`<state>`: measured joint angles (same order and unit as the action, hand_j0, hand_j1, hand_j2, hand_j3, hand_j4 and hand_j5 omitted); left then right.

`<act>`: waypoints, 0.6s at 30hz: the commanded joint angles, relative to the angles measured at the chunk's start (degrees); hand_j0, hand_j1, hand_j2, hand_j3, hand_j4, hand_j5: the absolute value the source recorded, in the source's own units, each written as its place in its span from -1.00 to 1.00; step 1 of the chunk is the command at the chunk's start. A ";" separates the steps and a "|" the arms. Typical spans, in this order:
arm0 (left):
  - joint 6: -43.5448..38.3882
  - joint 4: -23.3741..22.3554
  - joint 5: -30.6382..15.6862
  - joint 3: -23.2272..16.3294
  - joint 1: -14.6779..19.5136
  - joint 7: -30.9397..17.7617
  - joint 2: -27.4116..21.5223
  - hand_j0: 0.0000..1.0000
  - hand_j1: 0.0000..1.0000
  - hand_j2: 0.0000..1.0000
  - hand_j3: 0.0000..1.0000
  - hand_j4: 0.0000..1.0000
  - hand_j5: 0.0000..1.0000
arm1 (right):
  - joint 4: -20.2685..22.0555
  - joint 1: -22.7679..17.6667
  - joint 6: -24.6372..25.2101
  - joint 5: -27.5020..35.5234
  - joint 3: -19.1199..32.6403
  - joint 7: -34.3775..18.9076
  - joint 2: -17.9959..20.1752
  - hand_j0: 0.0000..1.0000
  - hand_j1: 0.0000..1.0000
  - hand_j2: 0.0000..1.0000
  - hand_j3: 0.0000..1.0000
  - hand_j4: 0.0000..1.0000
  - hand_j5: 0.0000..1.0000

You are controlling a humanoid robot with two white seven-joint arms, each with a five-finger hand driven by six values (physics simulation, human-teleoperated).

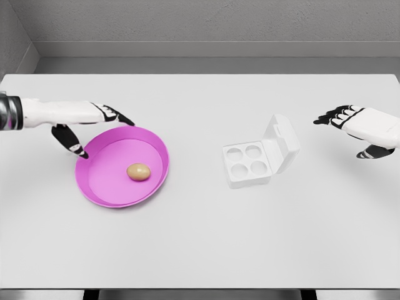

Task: Pack egg into the box and close the box lid

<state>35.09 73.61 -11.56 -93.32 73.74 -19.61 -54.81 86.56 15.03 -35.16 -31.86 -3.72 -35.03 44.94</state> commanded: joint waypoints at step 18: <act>-0.09 1.97 -0.75 0.68 -3.60 0.09 3.22 1.00 1.00 1.00 1.00 1.00 1.00 | -0.07 -0.17 0.16 0.30 -0.67 0.03 0.15 1.00 1.00 1.00 1.00 1.00 1.00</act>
<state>35.08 75.62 -11.92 -92.76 70.14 -19.64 -51.87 86.47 14.94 -35.15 -31.86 -4.11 -35.03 44.99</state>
